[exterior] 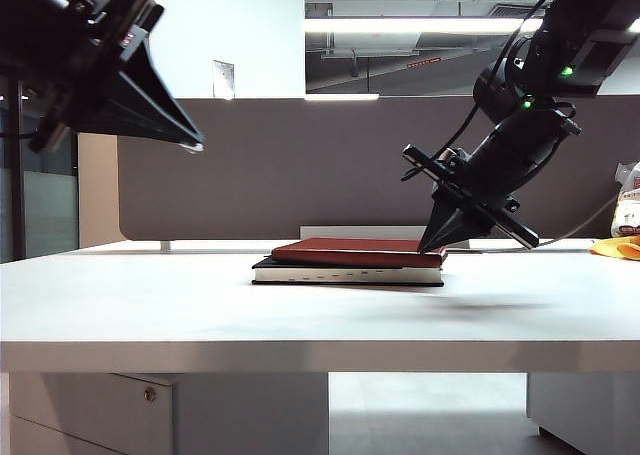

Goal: Pick up the red book and place it on top of the black book.

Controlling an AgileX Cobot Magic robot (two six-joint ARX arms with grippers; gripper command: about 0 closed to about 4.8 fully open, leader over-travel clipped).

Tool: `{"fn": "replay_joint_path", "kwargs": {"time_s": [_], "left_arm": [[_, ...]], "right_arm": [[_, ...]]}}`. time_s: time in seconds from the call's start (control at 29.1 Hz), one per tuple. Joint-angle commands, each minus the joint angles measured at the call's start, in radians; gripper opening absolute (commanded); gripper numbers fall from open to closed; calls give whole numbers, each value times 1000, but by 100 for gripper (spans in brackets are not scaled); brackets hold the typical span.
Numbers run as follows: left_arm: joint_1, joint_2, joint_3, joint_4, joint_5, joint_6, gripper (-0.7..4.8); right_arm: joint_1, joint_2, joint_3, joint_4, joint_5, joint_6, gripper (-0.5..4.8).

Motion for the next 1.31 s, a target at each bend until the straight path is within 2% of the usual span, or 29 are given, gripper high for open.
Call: {"fn": "replay_joint_path", "kwargs": {"time_s": [0.03, 0.31, 1.31], "left_arm": [[-8, 16, 32, -1, 20, 1, -6], [-10, 26, 93, -19, 21, 5, -6], [-11, 26, 95, -79, 27, 31, -6]], "right_arm": [[3, -2, 2, 0, 16, -3, -3], [3, 16, 2, -14, 32, -3, -3], [-7, 45, 3, 80, 87, 12, -3]]}}
